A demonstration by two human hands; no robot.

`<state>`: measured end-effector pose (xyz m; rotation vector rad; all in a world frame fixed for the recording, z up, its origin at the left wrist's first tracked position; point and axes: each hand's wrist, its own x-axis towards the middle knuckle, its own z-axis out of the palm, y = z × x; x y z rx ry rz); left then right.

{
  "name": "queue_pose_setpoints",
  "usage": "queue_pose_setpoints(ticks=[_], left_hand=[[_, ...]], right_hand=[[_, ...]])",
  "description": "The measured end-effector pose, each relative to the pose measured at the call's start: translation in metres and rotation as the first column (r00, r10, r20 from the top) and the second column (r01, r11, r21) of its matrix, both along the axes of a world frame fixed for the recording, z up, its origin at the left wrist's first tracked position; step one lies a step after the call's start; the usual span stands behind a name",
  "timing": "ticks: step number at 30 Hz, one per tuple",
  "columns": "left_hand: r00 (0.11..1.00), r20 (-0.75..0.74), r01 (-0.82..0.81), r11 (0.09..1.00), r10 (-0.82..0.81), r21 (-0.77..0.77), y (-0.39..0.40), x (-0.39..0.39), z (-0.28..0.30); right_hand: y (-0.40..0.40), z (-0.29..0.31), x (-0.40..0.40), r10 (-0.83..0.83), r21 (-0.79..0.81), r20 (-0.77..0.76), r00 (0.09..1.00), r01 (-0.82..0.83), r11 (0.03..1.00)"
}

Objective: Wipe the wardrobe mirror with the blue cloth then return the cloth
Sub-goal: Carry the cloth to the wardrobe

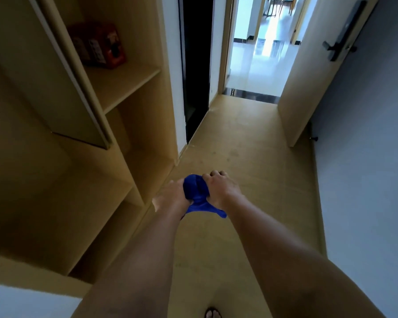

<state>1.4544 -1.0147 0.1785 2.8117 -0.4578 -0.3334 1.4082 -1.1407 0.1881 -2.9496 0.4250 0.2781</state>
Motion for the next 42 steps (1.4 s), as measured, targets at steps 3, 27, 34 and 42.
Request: queue_pose_setpoints(ticks=[3, 27, 34, 42], left_hand=[[1.000, 0.012, -0.019, 1.000, 0.019, -0.006, -0.022, 0.034, 0.003], [0.967, 0.046, -0.248, 0.968, 0.249, -0.022, -0.086, 0.323, 0.026], [0.934, 0.055, -0.354, 0.935, 0.353, 0.013, -0.089, 0.388, 0.035], [0.835, 0.083, -0.547, 0.837, 0.544, 0.016, -0.103, 0.455, 0.061]], right_hand=[[-0.024, 0.003, 0.038, 0.023, -0.002, 0.004, 1.000, -0.023, 1.000], [-0.093, 0.031, 0.354, 0.270, -0.054, 0.052, 0.962, -0.267, 0.962], [-0.099, 0.041, 0.434, 0.394, -0.073, 0.075, 0.916, -0.389, 0.918], [-0.109, 0.065, 0.531, 0.579, -0.080, 0.122, 0.806, -0.573, 0.815]])
